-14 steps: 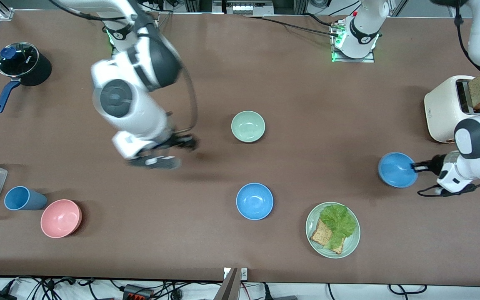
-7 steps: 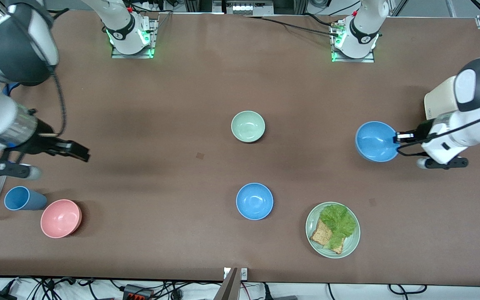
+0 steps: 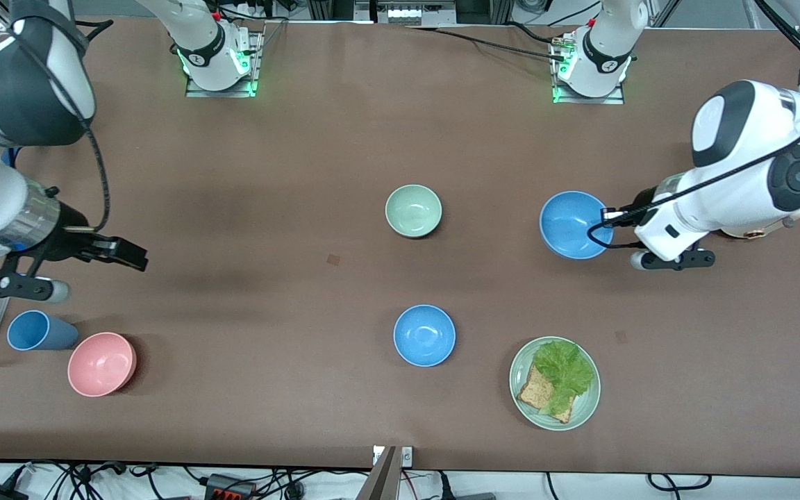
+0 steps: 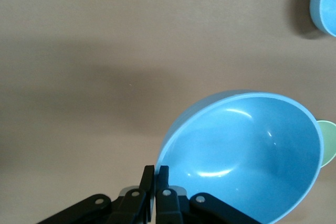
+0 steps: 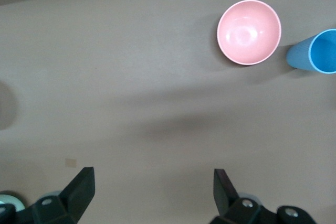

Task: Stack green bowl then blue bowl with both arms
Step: 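Carry the blue bowl with the left gripper over the green bowl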

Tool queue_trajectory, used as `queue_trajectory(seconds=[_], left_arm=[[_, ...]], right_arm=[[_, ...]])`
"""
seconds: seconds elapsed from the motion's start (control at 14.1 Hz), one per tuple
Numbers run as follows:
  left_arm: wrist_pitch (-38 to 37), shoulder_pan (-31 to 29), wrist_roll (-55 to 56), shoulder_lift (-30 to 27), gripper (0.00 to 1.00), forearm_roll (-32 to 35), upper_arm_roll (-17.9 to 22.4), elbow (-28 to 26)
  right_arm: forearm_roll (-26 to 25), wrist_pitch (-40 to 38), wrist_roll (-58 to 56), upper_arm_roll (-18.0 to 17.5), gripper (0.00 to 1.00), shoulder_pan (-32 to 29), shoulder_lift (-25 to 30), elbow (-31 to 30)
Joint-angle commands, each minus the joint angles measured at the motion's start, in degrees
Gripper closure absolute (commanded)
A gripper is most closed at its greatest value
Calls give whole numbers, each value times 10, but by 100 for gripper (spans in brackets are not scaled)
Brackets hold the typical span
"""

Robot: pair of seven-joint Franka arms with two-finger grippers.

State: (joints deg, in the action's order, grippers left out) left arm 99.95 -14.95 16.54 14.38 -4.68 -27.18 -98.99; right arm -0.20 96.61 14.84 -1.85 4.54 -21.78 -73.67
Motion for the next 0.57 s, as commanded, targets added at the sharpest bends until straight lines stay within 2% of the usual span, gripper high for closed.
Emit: queue_trajectory(seconds=[0.0, 0.21, 0.5], left_arm=[[-26, -9, 45, -12, 100, -8, -40, 8], [-21, -10, 125, -12, 100, -32, -88, 12], [9, -4, 196, -6, 100, -38, -129, 5]], right_arm=[[-6, 13, -37, -8, 0, -22, 30, -41], [-7, 15, -90, -8, 0, -40, 43, -48], [-20, 18, -114, -6, 0, -51, 85, -87]])
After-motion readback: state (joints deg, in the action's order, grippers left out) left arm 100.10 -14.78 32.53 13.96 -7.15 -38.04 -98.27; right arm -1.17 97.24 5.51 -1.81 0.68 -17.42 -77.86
